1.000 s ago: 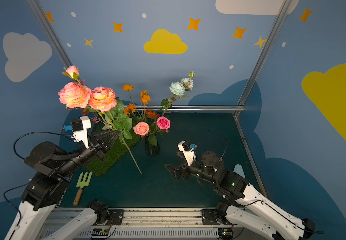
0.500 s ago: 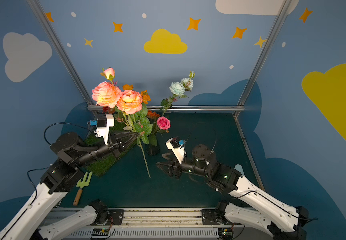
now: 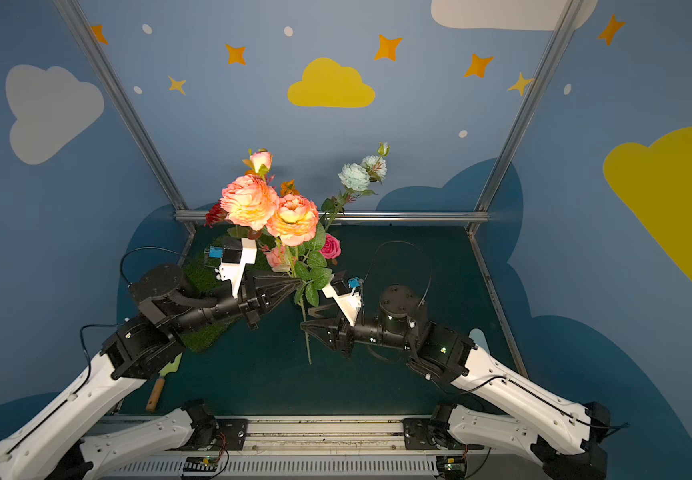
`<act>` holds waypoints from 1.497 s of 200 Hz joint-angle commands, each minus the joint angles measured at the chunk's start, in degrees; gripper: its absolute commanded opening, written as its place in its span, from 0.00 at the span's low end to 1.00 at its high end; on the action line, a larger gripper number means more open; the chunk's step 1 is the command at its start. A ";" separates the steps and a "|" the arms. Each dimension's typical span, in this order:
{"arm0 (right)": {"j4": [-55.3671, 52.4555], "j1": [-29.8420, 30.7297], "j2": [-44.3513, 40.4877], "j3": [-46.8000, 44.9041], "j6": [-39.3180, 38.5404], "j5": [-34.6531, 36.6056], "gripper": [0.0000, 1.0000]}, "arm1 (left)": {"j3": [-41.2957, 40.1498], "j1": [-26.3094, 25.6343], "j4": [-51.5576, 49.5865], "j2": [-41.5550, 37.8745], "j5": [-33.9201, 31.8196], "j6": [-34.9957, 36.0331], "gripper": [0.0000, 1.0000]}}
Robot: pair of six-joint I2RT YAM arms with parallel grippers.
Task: Pick out pink flowers from the vase
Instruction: Place the flower at the center of the board.
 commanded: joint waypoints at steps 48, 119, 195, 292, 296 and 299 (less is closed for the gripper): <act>3.70 0.62 -0.24 1.66 -2.30 1.23 0.35 | 1.33 -1.76 3.15 0.39 -0.98 0.99 0.02; 4.38 0.62 0.02 0.83 -4.52 5.76 0.41 | 1.50 -2.30 3.50 0.34 -0.41 -0.12 0.02; 6.93 0.63 0.83 -0.06 -4.19 6.57 0.28 | 1.41 -2.66 4.11 0.55 -0.63 -0.23 0.02; 8.64 0.52 1.00 -0.90 -3.85 6.84 0.04 | 1.16 -2.98 4.14 0.54 -1.68 0.45 0.02; 8.83 0.54 0.99 -0.92 -3.90 6.68 0.01 | 1.14 -2.99 4.09 0.51 -1.72 0.57 0.02; 8.96 0.54 1.06 -0.96 -3.92 6.56 0.00 | 1.06 -2.95 4.11 0.50 -1.84 0.60 0.02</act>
